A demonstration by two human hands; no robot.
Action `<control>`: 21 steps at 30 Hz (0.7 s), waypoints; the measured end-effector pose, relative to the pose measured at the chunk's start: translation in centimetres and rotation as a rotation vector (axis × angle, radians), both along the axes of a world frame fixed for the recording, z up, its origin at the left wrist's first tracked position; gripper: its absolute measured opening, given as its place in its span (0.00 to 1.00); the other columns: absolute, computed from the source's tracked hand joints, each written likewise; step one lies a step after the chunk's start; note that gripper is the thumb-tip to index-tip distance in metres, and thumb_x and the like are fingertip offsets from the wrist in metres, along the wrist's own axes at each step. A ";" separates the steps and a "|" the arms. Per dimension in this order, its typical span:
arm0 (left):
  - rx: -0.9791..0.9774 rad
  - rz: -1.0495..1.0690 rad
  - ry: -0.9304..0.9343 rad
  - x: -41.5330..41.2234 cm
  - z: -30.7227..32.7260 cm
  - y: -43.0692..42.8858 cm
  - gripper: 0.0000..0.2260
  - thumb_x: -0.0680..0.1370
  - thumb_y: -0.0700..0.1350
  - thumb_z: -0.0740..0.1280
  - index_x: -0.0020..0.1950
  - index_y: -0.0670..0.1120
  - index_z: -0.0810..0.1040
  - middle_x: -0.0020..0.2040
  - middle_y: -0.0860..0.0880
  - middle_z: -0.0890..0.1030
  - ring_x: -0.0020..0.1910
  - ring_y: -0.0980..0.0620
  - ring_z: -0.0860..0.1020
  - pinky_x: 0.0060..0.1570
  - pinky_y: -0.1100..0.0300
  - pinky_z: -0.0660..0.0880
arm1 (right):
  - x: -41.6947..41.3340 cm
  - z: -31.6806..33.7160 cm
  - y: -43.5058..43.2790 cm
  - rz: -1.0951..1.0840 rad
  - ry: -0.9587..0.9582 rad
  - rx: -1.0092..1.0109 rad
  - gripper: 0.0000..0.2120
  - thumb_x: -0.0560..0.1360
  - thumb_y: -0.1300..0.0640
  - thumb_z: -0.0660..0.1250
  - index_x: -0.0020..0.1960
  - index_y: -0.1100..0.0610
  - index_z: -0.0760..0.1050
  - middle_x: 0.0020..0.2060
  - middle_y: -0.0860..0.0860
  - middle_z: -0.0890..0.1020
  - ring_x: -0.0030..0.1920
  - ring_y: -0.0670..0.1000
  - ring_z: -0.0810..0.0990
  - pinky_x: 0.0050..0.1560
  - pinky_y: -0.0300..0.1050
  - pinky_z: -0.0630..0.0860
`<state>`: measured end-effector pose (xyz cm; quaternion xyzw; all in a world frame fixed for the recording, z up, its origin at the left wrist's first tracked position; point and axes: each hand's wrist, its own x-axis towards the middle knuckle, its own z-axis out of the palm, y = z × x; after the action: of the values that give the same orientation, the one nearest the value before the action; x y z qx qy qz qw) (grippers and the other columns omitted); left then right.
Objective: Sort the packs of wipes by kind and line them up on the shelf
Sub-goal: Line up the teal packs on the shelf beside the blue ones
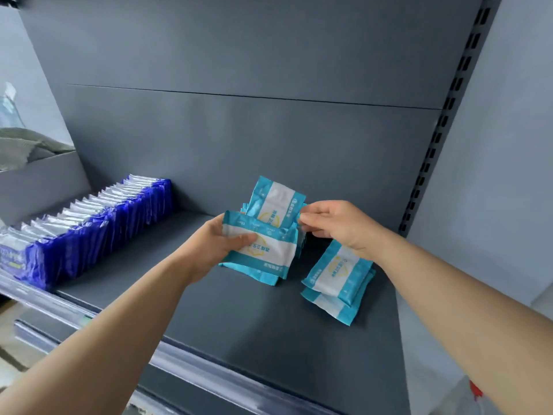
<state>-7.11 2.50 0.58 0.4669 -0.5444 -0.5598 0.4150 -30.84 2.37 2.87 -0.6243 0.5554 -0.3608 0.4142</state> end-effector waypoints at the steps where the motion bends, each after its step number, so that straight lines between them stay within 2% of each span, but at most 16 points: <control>1: 0.006 -0.040 -0.003 0.4 0.1 -0.4 0.09 0.75 0.36 0.70 0.54 0.43 0.77 0.49 0.44 0.85 0.47 0.45 0.84 0.46 0.54 0.82 | 0.9 0.1 -0.2 0.003 -0.055 0.014 0.06 0.77 0.57 0.67 0.54 0.55 0.79 0.51 0.52 0.84 0.52 0.49 0.82 0.59 0.45 0.77; 5: 0.025 -0.190 -0.004 2.1 0.4 -1.9 0.10 0.75 0.37 0.69 0.56 0.41 0.77 0.50 0.43 0.85 0.49 0.44 0.84 0.48 0.53 0.82 | 3.7 0.4 -0.6 -0.102 -0.139 0.019 0.02 0.76 0.62 0.67 0.48 0.60 0.78 0.47 0.56 0.84 0.48 0.53 0.82 0.58 0.52 0.78; 8: 0.010 -0.244 -0.050 3.6 0.2 -3.0 0.07 0.78 0.38 0.67 0.55 0.42 0.78 0.49 0.44 0.85 0.47 0.45 0.84 0.43 0.53 0.82 | 4.7 0.8 -0.5 -0.194 -0.135 -0.012 0.06 0.78 0.64 0.63 0.54 0.60 0.77 0.50 0.56 0.84 0.51 0.54 0.83 0.51 0.47 0.81; 11: -0.032 -0.274 -0.190 5.3 -0.4 -3.9 0.05 0.79 0.39 0.66 0.54 0.44 0.78 0.46 0.46 0.86 0.43 0.45 0.85 0.36 0.51 0.81 | 4.5 1.4 -0.2 -0.334 -0.131 -0.072 0.09 0.80 0.62 0.60 0.56 0.59 0.76 0.50 0.55 0.83 0.48 0.51 0.84 0.44 0.47 0.82; 13: -0.059 -0.296 -0.234 6.3 -0.6 -4.5 0.07 0.77 0.35 0.68 0.53 0.42 0.76 0.46 0.45 0.85 0.42 0.45 0.85 0.34 0.51 0.82 | 3.9 1.5 0.0 -0.444 -0.005 -0.130 0.09 0.79 0.57 0.59 0.53 0.61 0.75 0.47 0.57 0.83 0.43 0.51 0.82 0.41 0.48 0.79; 16: -0.091 -0.337 -0.272 7.2 -0.4 -5.2 0.18 0.71 0.29 0.71 0.56 0.43 0.74 0.48 0.43 0.84 0.42 0.49 0.85 0.35 0.54 0.81 | 4.2 1.4 0.7 -0.512 0.193 -0.136 0.14 0.77 0.53 0.61 0.49 0.66 0.72 0.38 0.60 0.78 0.36 0.52 0.72 0.37 0.48 0.68; 19: -0.090 -0.299 -0.280 7.5 -0.6 -6.1 0.22 0.67 0.30 0.75 0.56 0.42 0.72 0.45 0.43 0.84 0.38 0.49 0.84 0.38 0.57 0.81 | 5.8 0.6 1.4 -0.478 0.229 -0.097 0.12 0.76 0.53 0.62 0.49 0.62 0.75 0.45 0.65 0.81 0.37 0.52 0.74 0.39 0.48 0.70; 21: -0.057 -0.241 -0.170 7.4 -0.9 -6.6 0.21 0.68 0.31 0.75 0.57 0.40 0.74 0.48 0.42 0.84 0.43 0.46 0.84 0.44 0.54 0.82 | 6.7 -0.1 1.7 -0.462 0.232 -0.077 0.09 0.77 0.55 0.62 0.48 0.60 0.76 0.46 0.64 0.82 0.37 0.52 0.75 0.39 0.46 0.70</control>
<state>0.30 -4.11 -0.33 0.4318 -0.6454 -0.5484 0.3103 -24.15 4.10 2.81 -0.5334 0.7128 -0.3929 0.2302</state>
